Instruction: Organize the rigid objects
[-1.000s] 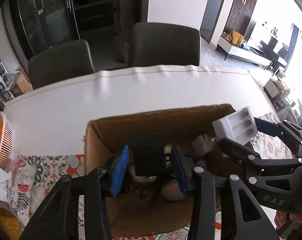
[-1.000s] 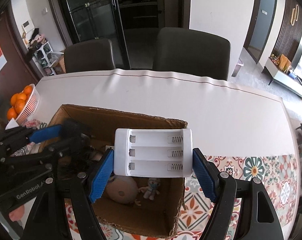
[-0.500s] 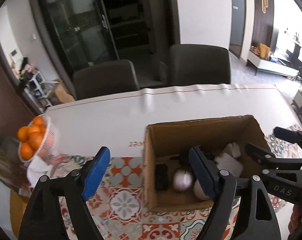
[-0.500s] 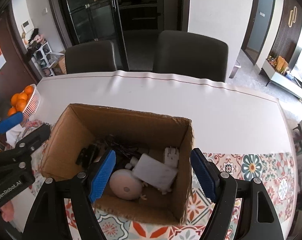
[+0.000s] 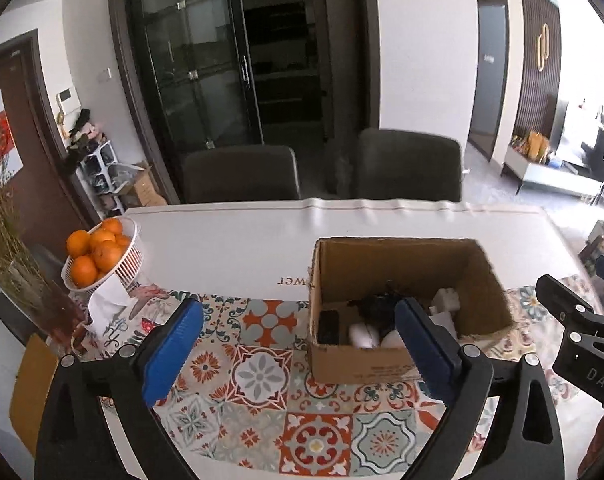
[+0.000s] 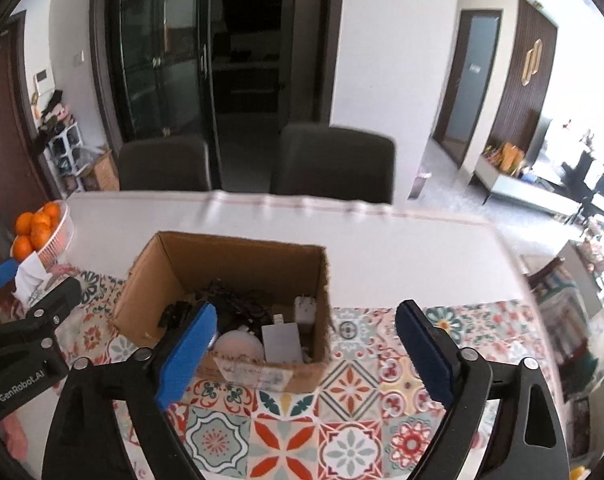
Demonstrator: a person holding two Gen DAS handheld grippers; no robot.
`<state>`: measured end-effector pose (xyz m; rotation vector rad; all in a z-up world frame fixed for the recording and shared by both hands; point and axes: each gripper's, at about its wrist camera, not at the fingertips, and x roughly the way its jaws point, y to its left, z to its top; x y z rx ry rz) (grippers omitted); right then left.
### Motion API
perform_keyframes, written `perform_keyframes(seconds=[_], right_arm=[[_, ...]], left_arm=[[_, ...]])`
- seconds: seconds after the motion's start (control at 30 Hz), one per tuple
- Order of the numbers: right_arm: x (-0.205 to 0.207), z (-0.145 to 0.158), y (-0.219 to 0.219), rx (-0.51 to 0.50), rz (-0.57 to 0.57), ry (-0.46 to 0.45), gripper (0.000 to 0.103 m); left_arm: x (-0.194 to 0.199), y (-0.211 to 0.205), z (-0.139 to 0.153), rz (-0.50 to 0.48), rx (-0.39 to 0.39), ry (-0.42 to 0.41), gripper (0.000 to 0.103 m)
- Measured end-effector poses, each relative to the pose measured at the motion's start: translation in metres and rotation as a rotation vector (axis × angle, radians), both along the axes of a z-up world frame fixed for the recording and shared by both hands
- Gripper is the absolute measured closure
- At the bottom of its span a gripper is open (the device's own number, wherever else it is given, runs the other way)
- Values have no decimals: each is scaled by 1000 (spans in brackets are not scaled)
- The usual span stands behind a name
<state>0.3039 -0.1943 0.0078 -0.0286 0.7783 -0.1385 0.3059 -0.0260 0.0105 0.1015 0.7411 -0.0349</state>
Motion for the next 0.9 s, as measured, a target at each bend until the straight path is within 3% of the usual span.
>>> perform_keyframes(seconds=[0.17,0.57,0.9], right_arm=[[-40,19,1,3,-18,-73,5],[-110,30,-7,79,-1,-139,3],[-153,31,-7,68,14,-163,3]], left_arm=[[-35,-4,18,-19,5,-65,0],[-113,-7,44,-27,22,-181,0],[-153,-6,42,-43,13,-194,0]])
